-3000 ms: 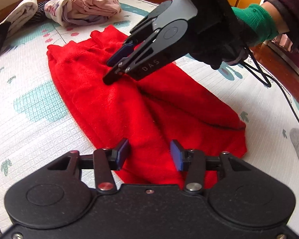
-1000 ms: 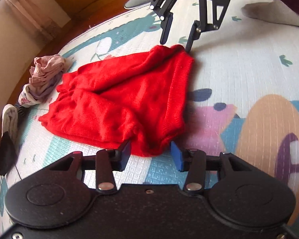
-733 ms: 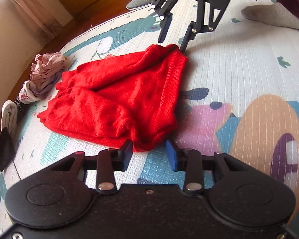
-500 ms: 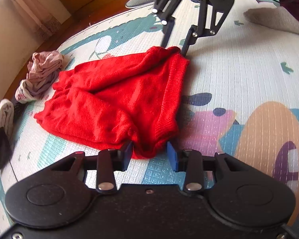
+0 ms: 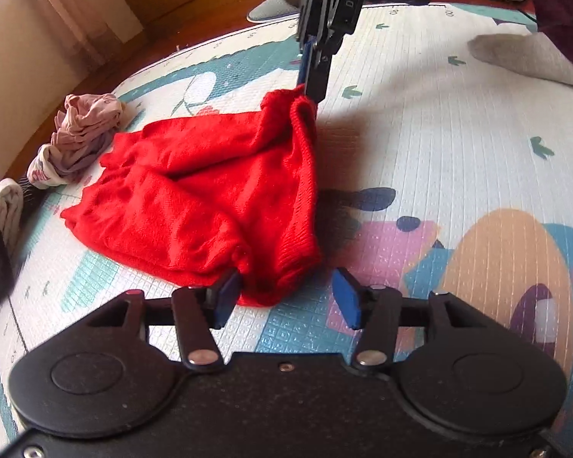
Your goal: Fold clothes
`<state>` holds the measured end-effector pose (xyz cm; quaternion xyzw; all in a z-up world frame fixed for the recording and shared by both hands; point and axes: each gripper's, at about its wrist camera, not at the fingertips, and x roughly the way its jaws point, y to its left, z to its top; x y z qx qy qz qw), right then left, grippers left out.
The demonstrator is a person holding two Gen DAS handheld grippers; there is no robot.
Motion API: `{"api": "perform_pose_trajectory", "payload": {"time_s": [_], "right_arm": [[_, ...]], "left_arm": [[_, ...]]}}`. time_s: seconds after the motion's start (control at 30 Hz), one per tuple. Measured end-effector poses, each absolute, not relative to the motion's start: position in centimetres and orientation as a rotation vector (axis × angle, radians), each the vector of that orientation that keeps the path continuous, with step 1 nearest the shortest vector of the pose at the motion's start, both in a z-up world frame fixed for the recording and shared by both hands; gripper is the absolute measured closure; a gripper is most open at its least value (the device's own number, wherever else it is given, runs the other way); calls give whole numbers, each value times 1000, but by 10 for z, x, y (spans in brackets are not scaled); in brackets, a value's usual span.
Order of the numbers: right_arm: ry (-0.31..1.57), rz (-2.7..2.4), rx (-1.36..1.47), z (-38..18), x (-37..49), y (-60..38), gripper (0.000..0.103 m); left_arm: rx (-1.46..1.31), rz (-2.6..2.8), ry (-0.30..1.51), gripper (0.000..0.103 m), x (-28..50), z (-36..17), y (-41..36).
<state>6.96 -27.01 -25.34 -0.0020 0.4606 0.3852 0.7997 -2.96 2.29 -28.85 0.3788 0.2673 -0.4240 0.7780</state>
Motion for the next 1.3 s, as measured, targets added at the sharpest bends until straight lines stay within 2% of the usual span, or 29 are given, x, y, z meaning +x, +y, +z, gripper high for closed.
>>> {"api": "perform_pose_trajectory", "payload": {"time_s": [0.2,0.27,0.3,0.37,0.47,0.53,0.6,0.67,0.8,0.97,1.03,1.1,1.3], "right_arm": [[1052,806,157,-260,80,-281,85],[1073,798,213,-263,84,-286,85],[1076,801,208,-264,83,-286,85],[1078,809,185,-264,82,-284,85],[1024,847,11,-258,71,-271,85],[959,861,-155,-253,59,-261,79],[894,870,-307,-253,45,-250,66],[830,878,-448,-254,32,-240,57],[737,934,-663,-261,9,-225,56],[659,874,-747,-266,11,-211,59],[673,903,-731,-265,18,-209,76],[717,907,-648,-262,29,-213,82],[854,872,-383,-258,56,-229,84]], "left_arm": [[822,-879,582,44,-24,-288,15],[792,-874,602,52,-21,-286,15],[769,-880,616,63,-18,-284,15],[672,-879,665,67,-9,-277,19],[450,-848,769,69,16,-267,30],[321,-826,823,69,30,-263,39],[238,-812,852,68,39,-260,44],[188,-803,876,68,43,-259,46],[124,-795,915,69,47,-261,48],[87,-800,943,69,49,-264,52],[101,-810,942,69,47,-265,51],[131,-820,930,69,44,-266,49],[286,-882,864,52,23,-269,41]]}}
